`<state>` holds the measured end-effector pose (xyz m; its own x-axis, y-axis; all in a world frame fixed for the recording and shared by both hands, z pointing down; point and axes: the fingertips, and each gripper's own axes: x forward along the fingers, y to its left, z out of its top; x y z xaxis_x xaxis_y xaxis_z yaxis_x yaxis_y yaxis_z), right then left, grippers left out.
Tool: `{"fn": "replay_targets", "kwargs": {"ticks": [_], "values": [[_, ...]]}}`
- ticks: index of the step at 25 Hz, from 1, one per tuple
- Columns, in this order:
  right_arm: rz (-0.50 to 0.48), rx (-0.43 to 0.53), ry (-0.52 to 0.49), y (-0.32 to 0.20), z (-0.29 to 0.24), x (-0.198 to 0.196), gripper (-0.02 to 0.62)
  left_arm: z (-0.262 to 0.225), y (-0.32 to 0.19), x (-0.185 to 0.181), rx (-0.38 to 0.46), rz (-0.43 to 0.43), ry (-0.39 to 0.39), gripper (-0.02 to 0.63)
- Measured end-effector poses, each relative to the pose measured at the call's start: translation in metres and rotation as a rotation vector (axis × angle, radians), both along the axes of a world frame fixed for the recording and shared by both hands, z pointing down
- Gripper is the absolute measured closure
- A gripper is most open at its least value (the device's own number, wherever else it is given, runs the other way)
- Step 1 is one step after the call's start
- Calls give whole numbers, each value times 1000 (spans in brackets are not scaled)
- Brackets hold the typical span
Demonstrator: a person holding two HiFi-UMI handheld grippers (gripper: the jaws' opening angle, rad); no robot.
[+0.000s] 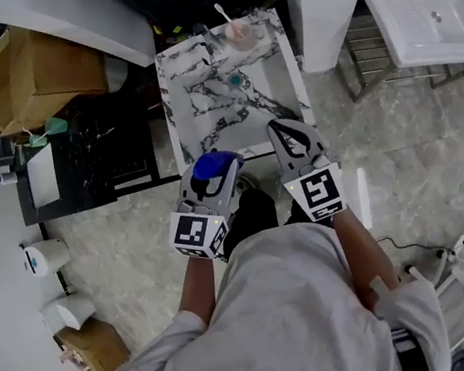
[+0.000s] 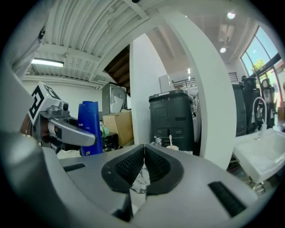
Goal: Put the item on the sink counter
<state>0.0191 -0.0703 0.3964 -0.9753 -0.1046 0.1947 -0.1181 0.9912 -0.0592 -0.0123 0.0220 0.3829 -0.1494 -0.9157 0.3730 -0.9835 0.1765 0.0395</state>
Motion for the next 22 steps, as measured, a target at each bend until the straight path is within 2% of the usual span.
{"fn": "replay_targets", "kwargs": {"ticks": [5,9,14,22], "values": [[77,2,26,-15,11,-13,591,12,-13,-24,1,62,27,437],[153,2,49,-20,21,-34,591,16,-22,-47,-1,148,22,437],[229,-43,96,-9,39,-61,591,21,-27,-76,-13,272,11,439],[360,-76,152,-1,69,-93,591,33,-29,-125,2,406,28,439]]}}
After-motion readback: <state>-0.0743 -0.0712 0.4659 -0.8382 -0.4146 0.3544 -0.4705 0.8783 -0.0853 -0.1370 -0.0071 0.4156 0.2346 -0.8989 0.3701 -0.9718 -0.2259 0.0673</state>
